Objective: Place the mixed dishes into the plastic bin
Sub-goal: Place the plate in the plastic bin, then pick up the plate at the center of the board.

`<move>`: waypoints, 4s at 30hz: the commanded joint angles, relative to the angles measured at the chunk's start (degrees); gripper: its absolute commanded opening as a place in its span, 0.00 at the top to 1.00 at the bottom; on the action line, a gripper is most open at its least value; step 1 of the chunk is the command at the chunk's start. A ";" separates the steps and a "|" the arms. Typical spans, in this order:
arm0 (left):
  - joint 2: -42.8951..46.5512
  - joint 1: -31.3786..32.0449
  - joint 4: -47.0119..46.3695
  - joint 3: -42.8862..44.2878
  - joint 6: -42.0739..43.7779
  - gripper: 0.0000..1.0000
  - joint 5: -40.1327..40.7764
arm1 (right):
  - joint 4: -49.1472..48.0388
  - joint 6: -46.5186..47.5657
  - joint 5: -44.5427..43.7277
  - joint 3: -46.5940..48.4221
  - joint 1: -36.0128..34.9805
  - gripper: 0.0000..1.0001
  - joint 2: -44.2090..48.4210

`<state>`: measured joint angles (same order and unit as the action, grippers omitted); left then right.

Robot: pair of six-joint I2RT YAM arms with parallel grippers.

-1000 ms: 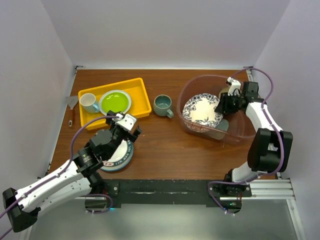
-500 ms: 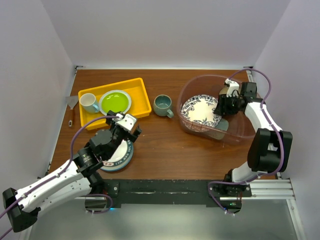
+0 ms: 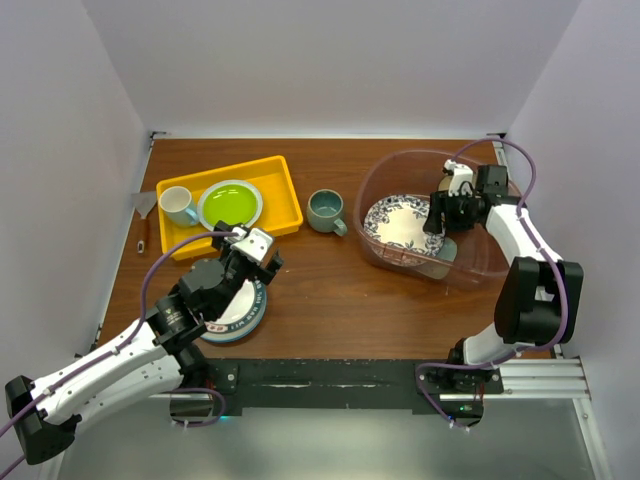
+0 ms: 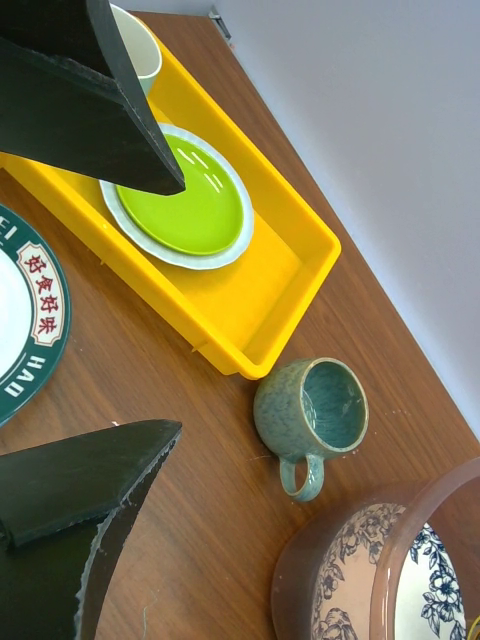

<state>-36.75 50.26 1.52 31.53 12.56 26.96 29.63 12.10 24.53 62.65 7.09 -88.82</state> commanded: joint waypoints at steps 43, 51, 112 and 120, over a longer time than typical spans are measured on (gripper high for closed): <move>-1.04 -1.22 -1.61 0.55 -0.95 0.00 -0.51 | 3.07 7.41 22.30 -1.65 2.05 0.19 25.97; -2.01 -2.01 0.31 0.73 -2.62 0.00 -1.47 | -0.36 7.59 28.90 -5.08 2.49 0.19 29.57; -38.13 5.73 41.03 12.07 -69.86 0.00 10.31 | 0.70 9.35 29.96 -7.37 2.58 0.13 32.21; -38.04 5.73 39.53 11.10 -69.16 0.00 9.51 | 0.70 9.44 29.96 -7.37 2.58 0.13 32.13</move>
<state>-75.05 55.66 42.44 41.47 -55.42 34.57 30.83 20.60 53.67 55.00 9.43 -57.30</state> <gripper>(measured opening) 0.997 0.869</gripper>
